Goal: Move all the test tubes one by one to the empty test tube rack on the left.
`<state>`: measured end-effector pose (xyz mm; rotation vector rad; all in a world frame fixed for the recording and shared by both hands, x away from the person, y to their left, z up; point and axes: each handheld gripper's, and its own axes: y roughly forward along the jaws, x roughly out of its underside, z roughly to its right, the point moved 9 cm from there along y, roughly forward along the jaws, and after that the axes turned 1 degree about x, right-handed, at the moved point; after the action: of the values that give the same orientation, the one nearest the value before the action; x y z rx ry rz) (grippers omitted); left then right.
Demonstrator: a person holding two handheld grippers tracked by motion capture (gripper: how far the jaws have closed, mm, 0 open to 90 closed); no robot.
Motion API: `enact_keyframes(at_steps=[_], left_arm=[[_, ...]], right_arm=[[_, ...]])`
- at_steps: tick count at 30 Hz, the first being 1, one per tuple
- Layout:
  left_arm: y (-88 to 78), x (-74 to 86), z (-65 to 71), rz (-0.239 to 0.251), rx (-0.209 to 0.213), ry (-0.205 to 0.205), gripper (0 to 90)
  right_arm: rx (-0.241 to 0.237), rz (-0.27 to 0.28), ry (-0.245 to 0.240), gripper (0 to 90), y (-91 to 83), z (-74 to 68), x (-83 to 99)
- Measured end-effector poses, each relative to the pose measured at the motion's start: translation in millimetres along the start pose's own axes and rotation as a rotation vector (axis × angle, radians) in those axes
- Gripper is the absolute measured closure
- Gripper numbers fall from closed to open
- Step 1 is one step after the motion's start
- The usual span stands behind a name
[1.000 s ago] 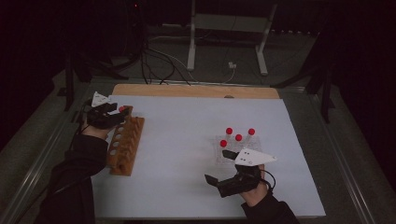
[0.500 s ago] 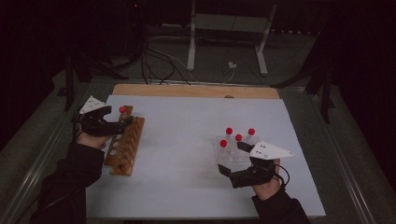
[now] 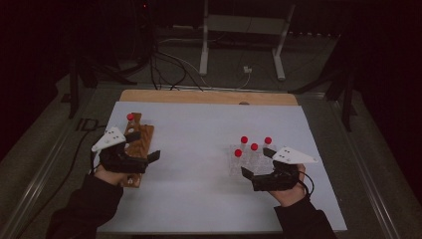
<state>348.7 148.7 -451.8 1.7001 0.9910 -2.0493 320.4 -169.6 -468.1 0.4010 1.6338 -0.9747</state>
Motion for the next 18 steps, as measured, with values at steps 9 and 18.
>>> enact_keyframes(at_steps=[9, 18], left_arm=[[10.3, 15.5, 40.1, -0.026, 0.098, 0.052, 2.3], [16.5, 23.4, 52.2, -0.047, 0.133, 0.072, 2.3]], right_arm=[[0.003, -0.065, -0.003, 27.4, 19.9, 0.8, 18.7], [0.035, -0.112, -0.026, 53.8, 40.7, 7.4, 31.4]])
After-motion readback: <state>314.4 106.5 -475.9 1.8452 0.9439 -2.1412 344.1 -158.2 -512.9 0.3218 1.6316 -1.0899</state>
